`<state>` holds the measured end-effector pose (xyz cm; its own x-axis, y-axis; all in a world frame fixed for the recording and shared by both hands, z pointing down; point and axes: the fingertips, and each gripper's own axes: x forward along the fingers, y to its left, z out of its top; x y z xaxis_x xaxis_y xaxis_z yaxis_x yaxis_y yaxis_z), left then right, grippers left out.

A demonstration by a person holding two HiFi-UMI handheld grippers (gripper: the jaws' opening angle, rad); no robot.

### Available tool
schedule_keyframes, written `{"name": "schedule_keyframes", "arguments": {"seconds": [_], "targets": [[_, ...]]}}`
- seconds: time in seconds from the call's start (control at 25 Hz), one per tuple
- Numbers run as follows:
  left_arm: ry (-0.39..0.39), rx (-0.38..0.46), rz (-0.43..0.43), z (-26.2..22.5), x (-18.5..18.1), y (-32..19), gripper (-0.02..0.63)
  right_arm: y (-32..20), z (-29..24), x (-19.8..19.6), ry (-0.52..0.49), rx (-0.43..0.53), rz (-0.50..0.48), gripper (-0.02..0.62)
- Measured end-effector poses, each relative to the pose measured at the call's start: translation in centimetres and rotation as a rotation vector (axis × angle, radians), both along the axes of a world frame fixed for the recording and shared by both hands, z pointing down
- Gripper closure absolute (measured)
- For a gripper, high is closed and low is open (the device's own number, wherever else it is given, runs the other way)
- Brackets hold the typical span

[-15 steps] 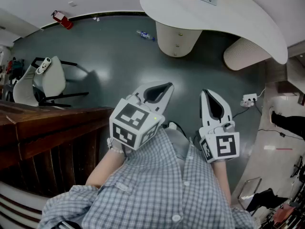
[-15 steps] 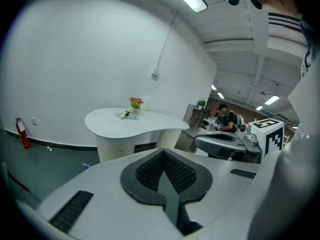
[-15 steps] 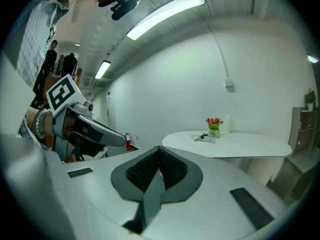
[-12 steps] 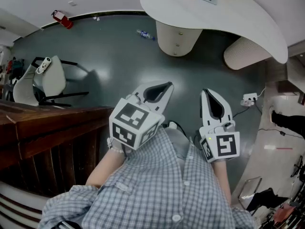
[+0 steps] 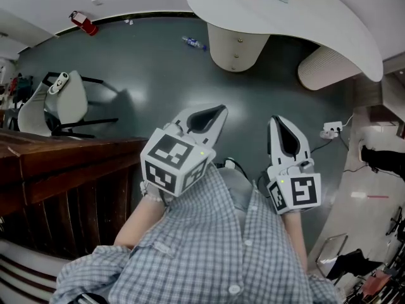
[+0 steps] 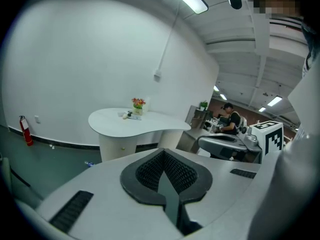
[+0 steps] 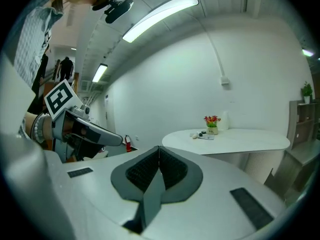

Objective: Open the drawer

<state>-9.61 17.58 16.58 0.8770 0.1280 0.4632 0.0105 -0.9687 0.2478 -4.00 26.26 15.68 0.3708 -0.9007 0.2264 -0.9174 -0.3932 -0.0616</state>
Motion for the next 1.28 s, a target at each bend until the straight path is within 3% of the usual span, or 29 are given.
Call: {"name": "schedule_keyframes", "arguments": {"seconds": [0.64, 1.0, 1.28], "targets": [[0.019, 0.004, -0.135, -0.1, -1.6, 2.2, 0.601, 4.3, 1.0, 0.7, -0.015, 0.004, -0.049, 0.585], [0.016, 0.006, -0.147, 0.3, -1.9, 2.1, 0.601, 4.4, 1.6, 0.8, -0.023, 0.002, -0.057, 0.584], [0.033, -0.004, -0.14, 0.2, 0.8, -0.5, 0.601, 1.8, 1.2, 2.0, -0.002, -0.014, -0.075, 0.584]]}}
